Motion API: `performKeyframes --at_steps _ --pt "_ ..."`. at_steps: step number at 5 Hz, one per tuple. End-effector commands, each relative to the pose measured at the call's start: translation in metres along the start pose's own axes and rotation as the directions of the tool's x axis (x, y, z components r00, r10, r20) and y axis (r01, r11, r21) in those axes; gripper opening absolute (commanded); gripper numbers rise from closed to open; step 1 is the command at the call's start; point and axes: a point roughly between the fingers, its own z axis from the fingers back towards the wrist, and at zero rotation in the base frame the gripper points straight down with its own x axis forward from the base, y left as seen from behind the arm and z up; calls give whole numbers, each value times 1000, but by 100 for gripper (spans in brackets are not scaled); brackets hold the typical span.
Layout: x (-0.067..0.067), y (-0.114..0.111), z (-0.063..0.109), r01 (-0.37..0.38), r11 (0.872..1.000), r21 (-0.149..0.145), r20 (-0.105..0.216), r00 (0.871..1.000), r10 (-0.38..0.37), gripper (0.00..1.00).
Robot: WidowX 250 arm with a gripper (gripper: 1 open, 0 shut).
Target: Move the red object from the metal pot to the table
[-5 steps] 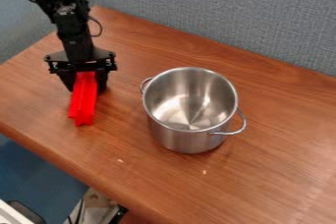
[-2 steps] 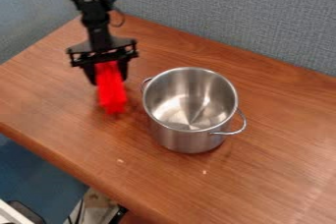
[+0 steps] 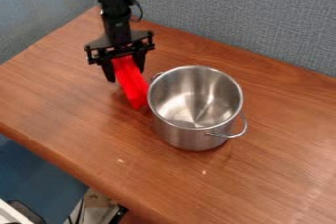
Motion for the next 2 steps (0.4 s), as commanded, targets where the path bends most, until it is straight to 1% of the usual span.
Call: performKeyframes --at_steps 1,2 --pt "-3 -10 15 -52 998 -28 91 994 55 0" --pt "0 6 11 -83 996 -33 95 992 86 0"
